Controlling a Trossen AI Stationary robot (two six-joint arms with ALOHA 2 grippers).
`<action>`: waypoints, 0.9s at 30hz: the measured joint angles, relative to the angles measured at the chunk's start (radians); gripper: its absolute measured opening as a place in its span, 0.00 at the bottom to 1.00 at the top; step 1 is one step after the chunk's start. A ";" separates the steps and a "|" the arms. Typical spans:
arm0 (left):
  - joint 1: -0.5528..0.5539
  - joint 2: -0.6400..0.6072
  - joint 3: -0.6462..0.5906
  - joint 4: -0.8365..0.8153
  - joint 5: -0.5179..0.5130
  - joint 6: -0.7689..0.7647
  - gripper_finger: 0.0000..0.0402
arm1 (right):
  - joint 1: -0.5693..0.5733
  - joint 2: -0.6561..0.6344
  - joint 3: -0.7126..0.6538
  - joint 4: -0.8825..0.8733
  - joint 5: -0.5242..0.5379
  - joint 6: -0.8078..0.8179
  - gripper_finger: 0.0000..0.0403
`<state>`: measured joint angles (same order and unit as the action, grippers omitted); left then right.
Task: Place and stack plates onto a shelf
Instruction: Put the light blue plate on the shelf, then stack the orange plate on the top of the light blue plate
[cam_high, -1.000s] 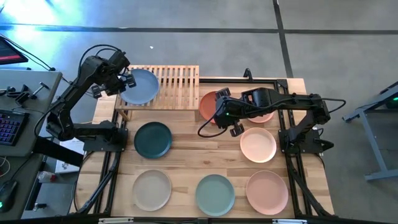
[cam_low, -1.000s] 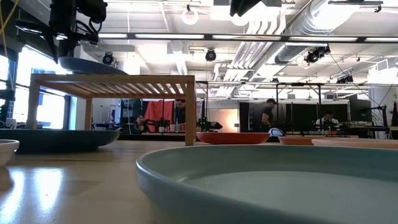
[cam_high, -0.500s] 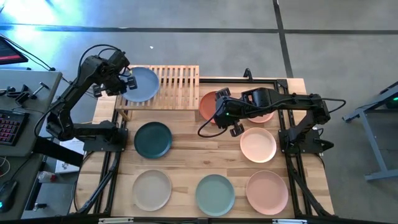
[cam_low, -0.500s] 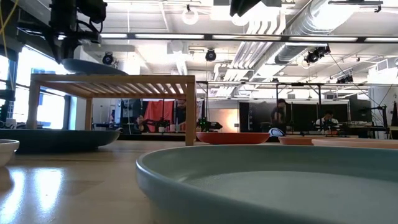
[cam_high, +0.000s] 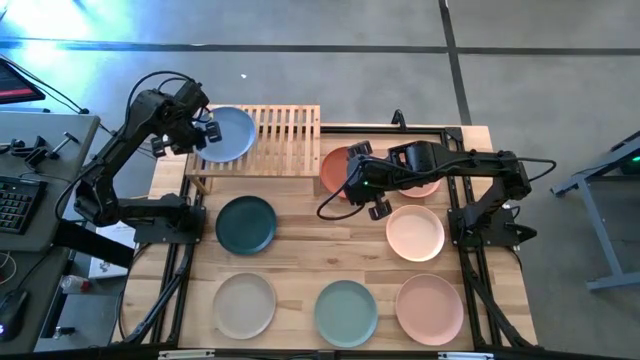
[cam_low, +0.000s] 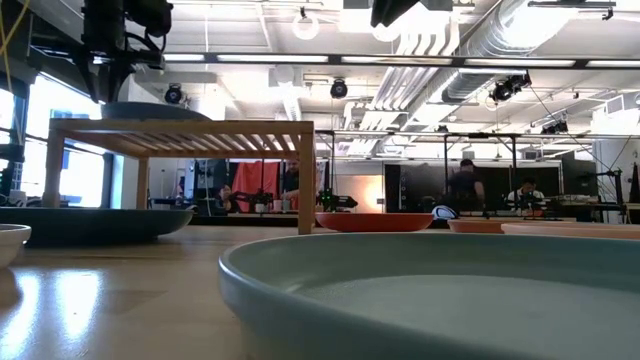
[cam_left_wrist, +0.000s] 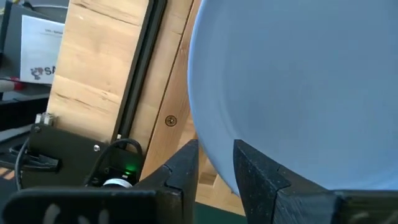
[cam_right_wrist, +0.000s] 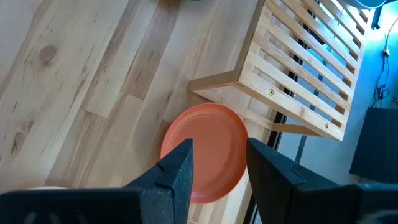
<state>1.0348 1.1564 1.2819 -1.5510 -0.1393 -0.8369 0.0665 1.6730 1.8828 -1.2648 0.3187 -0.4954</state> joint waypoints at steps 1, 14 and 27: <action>0.000 -0.001 0.000 0.000 0.002 0.018 0.23 | 0.000 0.000 0.000 0.000 0.000 0.000 0.31; -0.004 -0.093 0.000 -0.001 0.098 0.233 0.21 | 0.000 0.000 0.000 -0.031 0.000 0.175 0.31; -0.098 -0.262 0.000 -0.001 0.389 0.411 0.21 | 0.000 0.000 0.000 -0.100 -0.115 0.631 0.31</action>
<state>0.9366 0.8942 1.2819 -1.5520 0.2499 -0.4263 0.0662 1.6730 1.8832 -1.3647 0.2034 0.1354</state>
